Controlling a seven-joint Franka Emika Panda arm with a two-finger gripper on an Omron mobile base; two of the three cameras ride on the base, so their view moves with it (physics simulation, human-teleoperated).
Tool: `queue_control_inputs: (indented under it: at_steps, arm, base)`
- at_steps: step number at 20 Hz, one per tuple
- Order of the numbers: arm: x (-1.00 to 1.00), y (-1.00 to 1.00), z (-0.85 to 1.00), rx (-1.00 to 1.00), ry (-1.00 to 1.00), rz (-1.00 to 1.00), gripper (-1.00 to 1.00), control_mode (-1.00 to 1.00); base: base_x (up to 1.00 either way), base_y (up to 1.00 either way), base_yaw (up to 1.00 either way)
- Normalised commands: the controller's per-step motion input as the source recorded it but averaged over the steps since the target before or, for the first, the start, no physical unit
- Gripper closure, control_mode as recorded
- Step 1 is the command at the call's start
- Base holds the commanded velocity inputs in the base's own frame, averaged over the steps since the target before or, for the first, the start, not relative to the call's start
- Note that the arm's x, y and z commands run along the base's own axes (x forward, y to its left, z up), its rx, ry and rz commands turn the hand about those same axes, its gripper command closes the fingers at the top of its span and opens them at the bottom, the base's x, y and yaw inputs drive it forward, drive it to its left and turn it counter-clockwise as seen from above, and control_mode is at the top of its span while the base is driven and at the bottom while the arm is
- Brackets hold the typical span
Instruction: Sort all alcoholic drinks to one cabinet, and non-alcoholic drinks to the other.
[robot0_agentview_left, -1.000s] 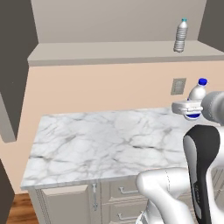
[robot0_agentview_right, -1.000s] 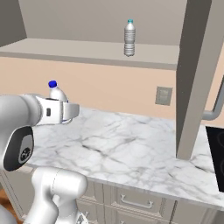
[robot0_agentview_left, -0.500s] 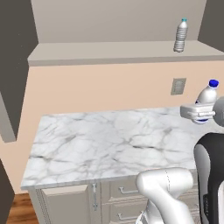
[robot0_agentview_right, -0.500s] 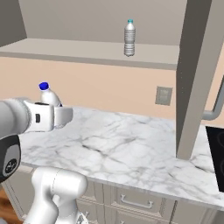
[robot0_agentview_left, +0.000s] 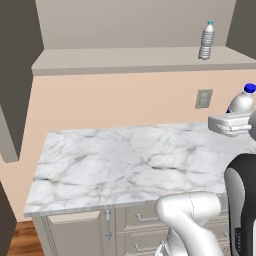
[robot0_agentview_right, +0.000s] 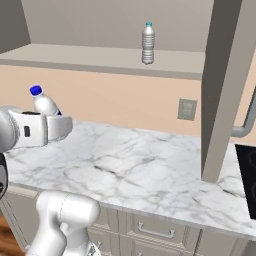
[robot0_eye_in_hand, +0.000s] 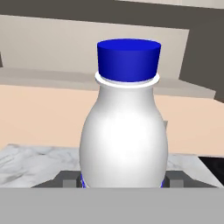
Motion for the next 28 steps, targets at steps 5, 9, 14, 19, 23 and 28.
queue_control_inputs:
  at_steps: [5, 9, 14, 19, 23, 28]
  arm:
    - [0.00, 0.18, 0.31, 0.00, 0.00, 0.00, 1.00, -1.00]
    - [0.04, 0.12, 0.30, 0.00, 0.01, 0.00, 1.00, -1.00]
    - [0.07, 0.19, 0.18, 0.00, 0.02, 0.00, 1.00, -1.00]
    - [0.14, 0.23, 0.12, 0.00, 0.00, 0.00, 1.00, -1.00]
    - [0.20, 0.11, 0.18, 0.00, 0.00, 0.00, 1.00, -1.00]
    - [0.35, 0.01, 0.12, 0.00, 0.00, 0.00, 1.00, -1.00]
  base:
    - [0.00, 0.00, 0.00]
    - [0.00, 0.00, 0.00]
    - [0.00, 0.00, 0.00]
    - [0.00, 0.00, 0.00]
    - [0.00, 0.00, 0.00]
    - [0.00, 0.00, 0.00]
